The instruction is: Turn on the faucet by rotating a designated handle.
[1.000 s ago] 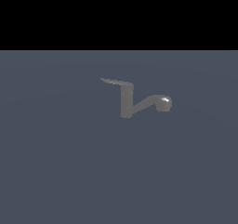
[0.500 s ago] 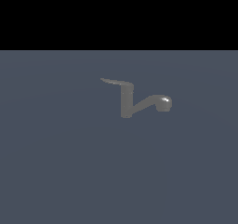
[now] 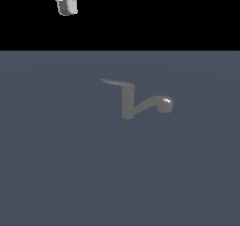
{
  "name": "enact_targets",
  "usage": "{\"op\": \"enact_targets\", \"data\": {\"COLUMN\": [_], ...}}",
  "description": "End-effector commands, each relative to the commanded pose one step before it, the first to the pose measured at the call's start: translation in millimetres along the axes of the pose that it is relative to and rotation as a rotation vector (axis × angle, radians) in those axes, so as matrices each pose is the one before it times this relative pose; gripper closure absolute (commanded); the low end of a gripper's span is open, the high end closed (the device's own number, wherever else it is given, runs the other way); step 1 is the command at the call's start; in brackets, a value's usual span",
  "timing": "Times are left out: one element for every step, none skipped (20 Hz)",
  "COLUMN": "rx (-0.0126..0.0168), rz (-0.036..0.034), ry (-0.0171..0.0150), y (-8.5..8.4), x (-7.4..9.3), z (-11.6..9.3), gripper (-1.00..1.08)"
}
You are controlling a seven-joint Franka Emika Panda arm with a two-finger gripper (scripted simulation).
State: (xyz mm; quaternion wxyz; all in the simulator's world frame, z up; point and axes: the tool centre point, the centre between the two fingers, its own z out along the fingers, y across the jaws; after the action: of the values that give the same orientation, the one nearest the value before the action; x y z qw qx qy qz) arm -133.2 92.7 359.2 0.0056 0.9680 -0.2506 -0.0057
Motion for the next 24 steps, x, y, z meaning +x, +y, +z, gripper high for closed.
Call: {"op": "enact_targets", "data": {"rx": [0.00298,0.00077,0.00075,0.00073,0.00071,0.00068,0.00065,0.00062,0.00059,0.00055,0.00052,0.00048,0.00044,0.00041,0.00037,0.00033,0.0003,0.00027,0.00024,0.00021,0.00018,0.00016,0.00015,0.00014], "rz": [0.05478,0.02115,0.02107,0.02102,0.02094,0.02091,0.02085,0.02083,0.02083,0.02083,0.02088,0.02094,0.02104,0.02117,0.02132,0.02155,0.0218,0.02212,0.02248,0.02284,0.02306,0.02327,0.02348,0.0237], "ry": [-0.00043,-0.00018,-0.00017,-0.00015,-0.00013,-0.00012,-0.0001,-0.00007,-0.00005,-0.00002,0.00001,0.00004,0.00007,0.00011,0.00015,0.00018,0.00022,0.00027,0.00031,0.00035,0.00039,0.00042,0.00045,0.00048], "y": [-11.86,-4.61,-4.59,-4.56,-4.55,-4.52,-4.51,-4.5,-4.48,-4.48,-4.47,-4.48,-4.49,-4.51,-4.54,-4.57,-4.62,-4.67,-4.74,-4.81,-4.85,-4.89,-4.94,-4.98], "x": [10.76,4.24,4.24,4.24,4.24,4.24,4.24,4.25,4.26,4.27,4.3,4.32,4.36,4.39,4.44,4.5,4.57,4.65,4.74,4.83,4.9,4.96,5.02,5.08], "z": [12.36,4.79,4.77,4.75,4.73,4.72,4.7,4.69,4.69,4.69,4.69,4.7,4.72,4.75,4.78,4.83,4.88,4.94,5.02,5.09,5.13,5.17,5.2,5.23], "gripper": [1.08,1.08,1.08,1.08,1.08,1.08,1.08,1.08,1.08,1.08,1.08,1.08,1.08,1.08,1.08,1.08,1.08,1.08,1.08,1.08,1.08,1.08,1.08,1.08]}}
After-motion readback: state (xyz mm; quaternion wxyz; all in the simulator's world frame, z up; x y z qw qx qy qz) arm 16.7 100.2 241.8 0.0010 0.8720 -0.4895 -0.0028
